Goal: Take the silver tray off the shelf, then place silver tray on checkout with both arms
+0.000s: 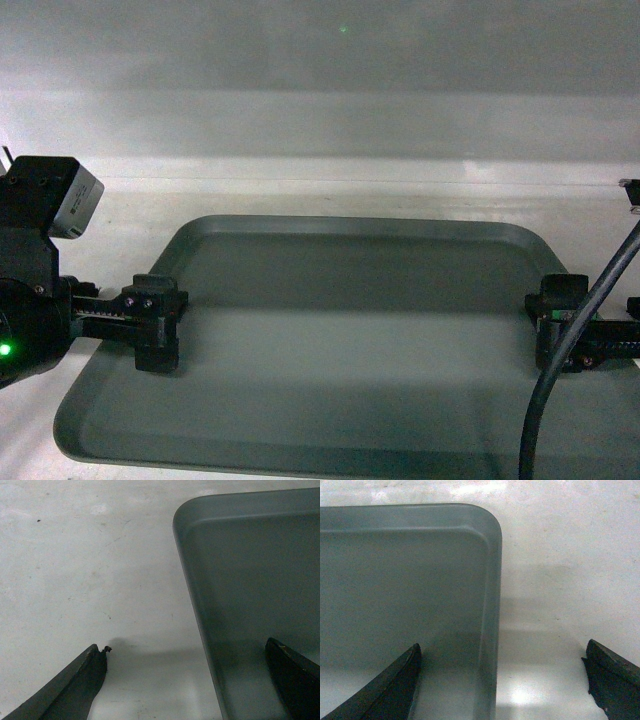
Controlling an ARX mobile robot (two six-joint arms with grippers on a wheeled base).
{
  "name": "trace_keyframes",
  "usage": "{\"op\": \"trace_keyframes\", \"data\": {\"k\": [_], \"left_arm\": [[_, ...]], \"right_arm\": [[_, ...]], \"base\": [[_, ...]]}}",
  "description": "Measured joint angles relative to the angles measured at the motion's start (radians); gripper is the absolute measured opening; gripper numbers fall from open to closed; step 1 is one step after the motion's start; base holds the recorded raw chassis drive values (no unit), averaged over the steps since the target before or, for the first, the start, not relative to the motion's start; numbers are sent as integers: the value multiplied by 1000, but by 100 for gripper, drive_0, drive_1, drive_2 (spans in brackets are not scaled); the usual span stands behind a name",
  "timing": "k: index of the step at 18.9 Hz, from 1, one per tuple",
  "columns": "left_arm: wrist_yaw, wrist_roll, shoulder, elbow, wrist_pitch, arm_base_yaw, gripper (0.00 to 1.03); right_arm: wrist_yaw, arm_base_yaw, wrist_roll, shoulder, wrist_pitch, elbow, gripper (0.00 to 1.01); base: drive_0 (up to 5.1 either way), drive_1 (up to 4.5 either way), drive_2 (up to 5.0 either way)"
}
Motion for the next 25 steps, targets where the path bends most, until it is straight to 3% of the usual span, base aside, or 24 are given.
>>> {"op": "trace_keyframes", "data": {"k": [7,9,15,16,17,18,20,25], "left_arm": [[-43,13,0,-13,25,-27,98],[-55,19,0,-14,32,-34,98],[-52,44,4,-23,58,-69,36],[-51,48,4,-24,58,-68,27],[-53,57,4,-25,58,-66,15],[-56,21,3,-25,59,-63,7],[-54,-37,-1,-26,57,-60,4],[-44,-47,-34,-34,21,-50,4]], "right_arm": [[-2,-7,1,6,26,-8,98],[2,-13,1,7,37,-13,77],[-30,-13,9,-2,40,-21,12],[-32,-13,27,-3,40,-21,5],[-31,-14,64,-7,37,-21,3],[-31,-14,75,-7,36,-21,3],[-31,-14,81,-8,35,-21,3],[-32,-13,80,-27,16,-21,3]], "base": [[0,0,0],[0,0,0],[0,0,0],[0,0,0],[0,0,0],[0,0,0],[0,0,0],[0,0,0]]}}
